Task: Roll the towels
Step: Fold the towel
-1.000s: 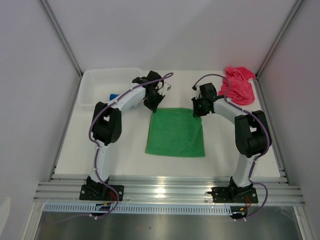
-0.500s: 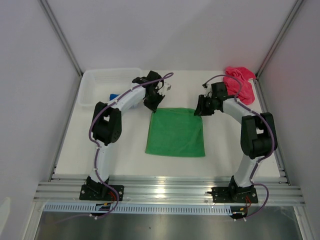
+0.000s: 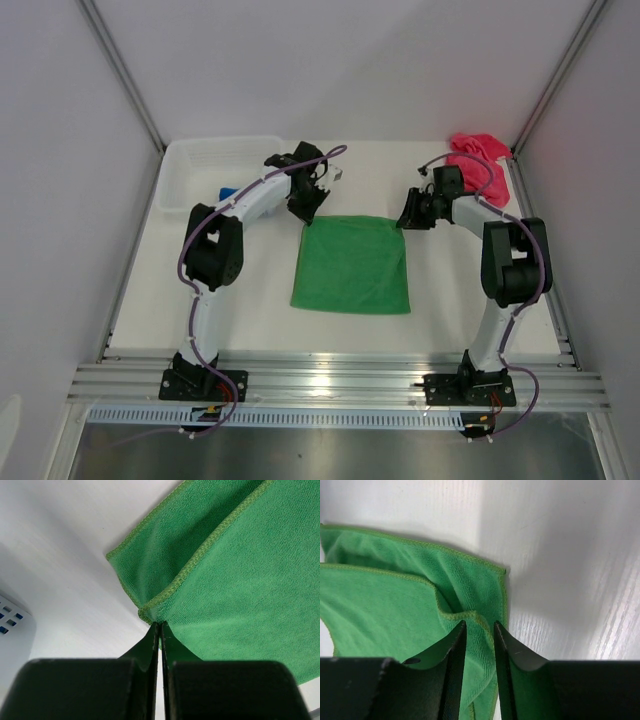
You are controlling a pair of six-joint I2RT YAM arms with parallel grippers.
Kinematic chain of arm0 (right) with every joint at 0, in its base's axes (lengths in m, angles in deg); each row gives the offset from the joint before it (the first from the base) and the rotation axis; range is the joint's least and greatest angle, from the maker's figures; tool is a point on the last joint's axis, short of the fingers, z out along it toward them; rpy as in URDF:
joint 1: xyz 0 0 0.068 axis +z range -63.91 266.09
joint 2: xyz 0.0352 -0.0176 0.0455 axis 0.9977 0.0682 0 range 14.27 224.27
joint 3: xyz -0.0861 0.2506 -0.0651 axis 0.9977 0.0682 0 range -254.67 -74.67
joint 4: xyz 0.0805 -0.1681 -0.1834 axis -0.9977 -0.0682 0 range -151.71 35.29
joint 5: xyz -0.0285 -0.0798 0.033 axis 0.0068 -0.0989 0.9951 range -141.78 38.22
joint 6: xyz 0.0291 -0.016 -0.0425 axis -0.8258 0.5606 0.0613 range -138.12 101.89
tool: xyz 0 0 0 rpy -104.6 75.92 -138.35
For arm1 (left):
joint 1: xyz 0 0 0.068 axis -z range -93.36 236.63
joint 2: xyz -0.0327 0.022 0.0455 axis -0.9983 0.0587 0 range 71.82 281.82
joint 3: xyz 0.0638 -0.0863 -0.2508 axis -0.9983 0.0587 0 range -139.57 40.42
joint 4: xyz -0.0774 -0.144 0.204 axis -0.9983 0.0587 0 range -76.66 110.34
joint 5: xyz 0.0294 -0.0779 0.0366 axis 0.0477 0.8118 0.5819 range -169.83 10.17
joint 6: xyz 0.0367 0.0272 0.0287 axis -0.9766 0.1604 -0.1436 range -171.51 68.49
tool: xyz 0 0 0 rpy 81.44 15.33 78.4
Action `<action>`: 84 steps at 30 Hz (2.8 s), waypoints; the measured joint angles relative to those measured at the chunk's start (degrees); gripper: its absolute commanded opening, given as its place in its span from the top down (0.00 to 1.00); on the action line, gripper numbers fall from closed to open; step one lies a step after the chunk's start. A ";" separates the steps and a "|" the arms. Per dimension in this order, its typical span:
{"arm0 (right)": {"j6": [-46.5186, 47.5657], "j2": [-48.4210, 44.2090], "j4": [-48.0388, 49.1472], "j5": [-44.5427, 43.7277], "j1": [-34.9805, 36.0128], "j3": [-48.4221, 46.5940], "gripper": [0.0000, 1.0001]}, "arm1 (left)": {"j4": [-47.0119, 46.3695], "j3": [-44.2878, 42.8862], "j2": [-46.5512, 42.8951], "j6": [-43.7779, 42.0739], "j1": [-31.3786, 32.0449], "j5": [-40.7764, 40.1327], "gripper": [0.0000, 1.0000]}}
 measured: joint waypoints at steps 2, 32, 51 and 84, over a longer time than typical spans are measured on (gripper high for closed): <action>0.59 1.09 0.15 -0.35 0.39 -0.33 0.69 | 0.00 0.00 0.00 0.00 0.00 0.00 0.99; 7.91 4.68 -1.88 -5.46 3.26 -3.85 1.00 | -0.07 0.00 0.00 0.00 0.00 -0.04 0.99; 5.62 -1.33 -1.27 -4.92 2.21 -0.87 1.00 | -0.42 1.42 0.00 -0.02 0.00 -0.68 0.99; 6.82 3.54 -2.43 -5.70 2.12 -2.69 0.73 | -1.44 2.38 -0.11 -0.04 0.00 -1.11 0.99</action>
